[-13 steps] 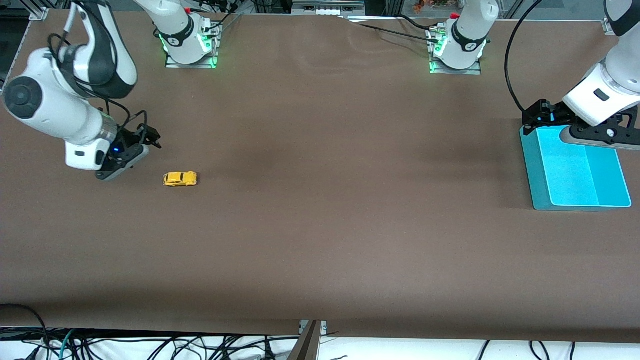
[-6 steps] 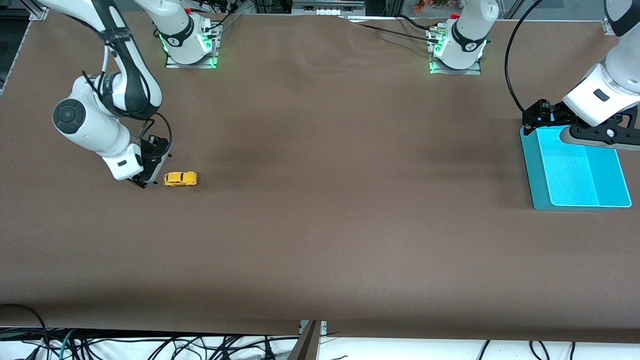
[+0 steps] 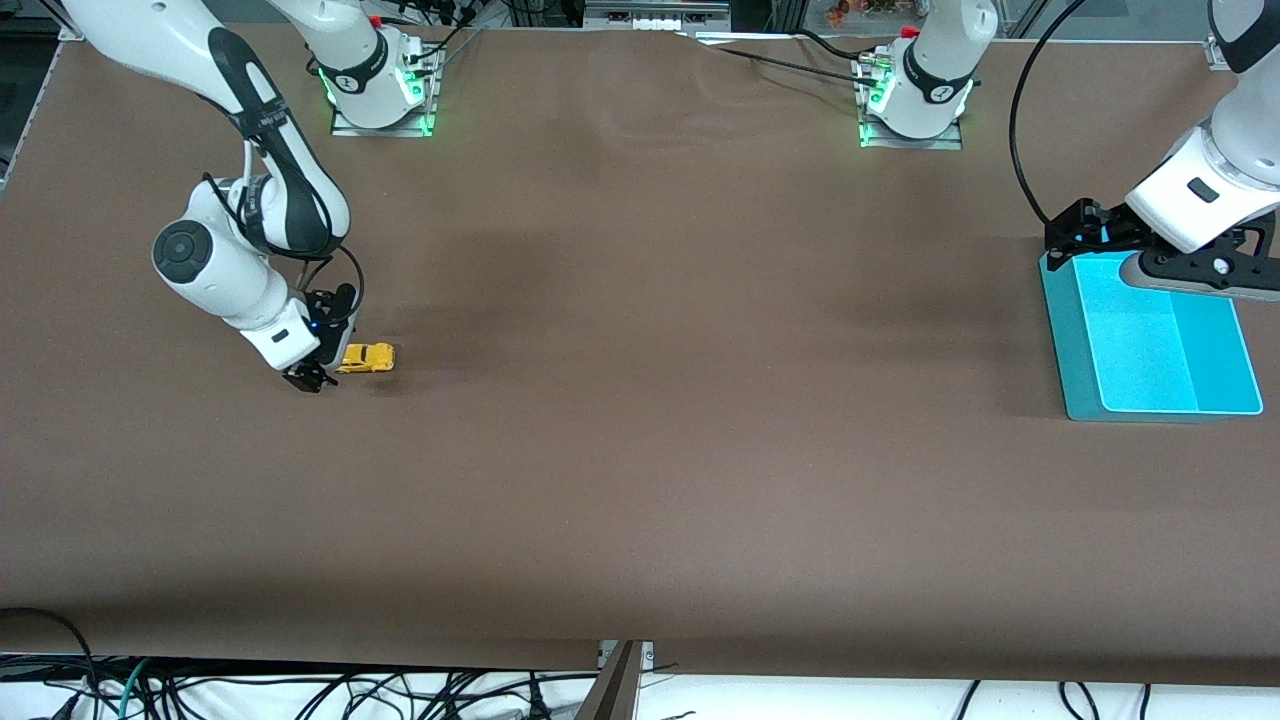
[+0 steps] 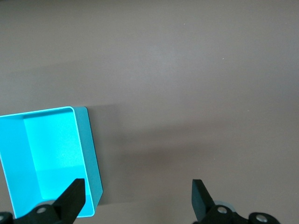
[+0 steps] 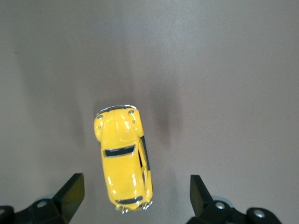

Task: Wind and store yellow beetle car
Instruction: 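Close the right gripper on the yellow car's body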

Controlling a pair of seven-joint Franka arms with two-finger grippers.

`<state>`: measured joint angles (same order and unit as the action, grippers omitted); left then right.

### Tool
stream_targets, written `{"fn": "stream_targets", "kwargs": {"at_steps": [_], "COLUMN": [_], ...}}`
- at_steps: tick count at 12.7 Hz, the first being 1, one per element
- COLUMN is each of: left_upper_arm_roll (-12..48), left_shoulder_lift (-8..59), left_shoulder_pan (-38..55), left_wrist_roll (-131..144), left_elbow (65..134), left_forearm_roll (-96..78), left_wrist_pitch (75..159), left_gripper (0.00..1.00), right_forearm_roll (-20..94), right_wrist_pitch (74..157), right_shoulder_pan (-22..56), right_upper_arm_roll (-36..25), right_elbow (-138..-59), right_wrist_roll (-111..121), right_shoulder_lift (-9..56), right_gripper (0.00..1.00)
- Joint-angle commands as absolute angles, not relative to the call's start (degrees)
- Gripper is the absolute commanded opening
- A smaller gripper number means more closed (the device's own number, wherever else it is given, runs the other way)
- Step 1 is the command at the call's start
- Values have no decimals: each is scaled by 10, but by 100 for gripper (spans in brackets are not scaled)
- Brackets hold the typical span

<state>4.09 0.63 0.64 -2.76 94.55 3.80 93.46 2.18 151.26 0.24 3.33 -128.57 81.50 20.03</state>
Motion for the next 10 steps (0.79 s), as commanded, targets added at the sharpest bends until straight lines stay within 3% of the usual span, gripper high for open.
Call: {"fn": "stream_targets", "kwargs": {"at_steps": [1, 5, 10], "left_upper_arm_roll": [41, 41, 41], "left_shoulder_lift": [13, 13, 13], "left_shoulder_pan": [5, 5, 5], "left_wrist_roll": [-31, -31, -32], "left_elbow": [930, 930, 930], "left_forearm_roll": [36, 37, 37], "left_wrist_pitch": [924, 924, 924], "left_gripper": [100, 100, 100], "right_forearm_roll": [21, 22, 25], "right_wrist_pitch": [1533, 1534, 1545], "right_shoulder_pan": [1, 1, 1], "right_upper_arm_roll": [40, 43, 43], "right_elbow": [-1290, -1290, -1302], "right_wrist_roll": [827, 828, 828], "right_shoulder_lift": [207, 209, 213], "right_gripper": [98, 78, 78]}}
